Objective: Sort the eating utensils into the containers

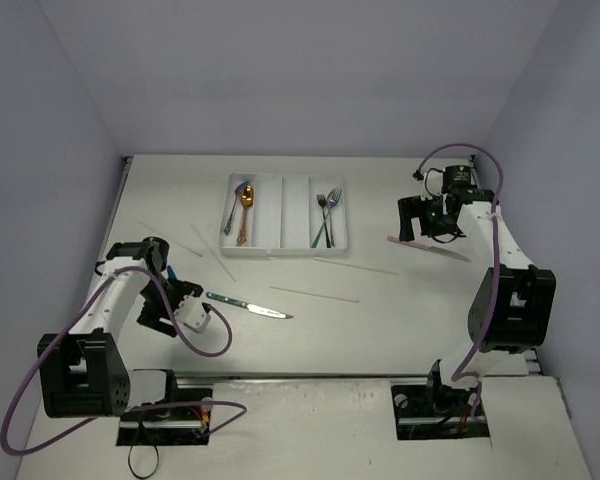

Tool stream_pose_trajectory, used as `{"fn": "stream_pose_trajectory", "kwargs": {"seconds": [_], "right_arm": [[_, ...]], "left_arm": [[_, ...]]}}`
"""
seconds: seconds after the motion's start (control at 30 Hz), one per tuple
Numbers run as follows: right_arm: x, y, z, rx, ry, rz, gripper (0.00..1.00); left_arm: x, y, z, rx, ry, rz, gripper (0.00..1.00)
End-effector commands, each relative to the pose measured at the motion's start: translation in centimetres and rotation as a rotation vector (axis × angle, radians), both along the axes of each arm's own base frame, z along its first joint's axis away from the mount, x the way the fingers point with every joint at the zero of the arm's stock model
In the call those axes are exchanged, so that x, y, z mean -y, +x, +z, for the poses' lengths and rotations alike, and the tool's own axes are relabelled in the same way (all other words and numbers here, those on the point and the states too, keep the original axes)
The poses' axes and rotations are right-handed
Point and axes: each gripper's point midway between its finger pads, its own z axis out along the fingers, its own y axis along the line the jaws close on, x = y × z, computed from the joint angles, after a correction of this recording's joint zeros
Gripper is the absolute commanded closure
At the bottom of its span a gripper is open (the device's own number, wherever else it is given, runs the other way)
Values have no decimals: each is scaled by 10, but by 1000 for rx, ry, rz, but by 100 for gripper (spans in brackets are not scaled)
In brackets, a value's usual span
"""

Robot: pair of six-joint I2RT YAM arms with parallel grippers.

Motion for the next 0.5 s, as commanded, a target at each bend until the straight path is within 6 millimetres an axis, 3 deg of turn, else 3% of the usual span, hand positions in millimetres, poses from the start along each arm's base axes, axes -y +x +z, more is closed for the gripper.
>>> {"fn": "stream_pose_trajectory", "kwargs": {"seconds": [0.0, 0.47], "right_arm": [[-2, 8, 16, 51, 28, -3, 8], [2, 5, 8, 30, 5, -7, 8]], "left_arm": [[15, 32, 5, 180, -52, -378, 32], [27, 89, -8, 160, -108, -513, 41]]}}
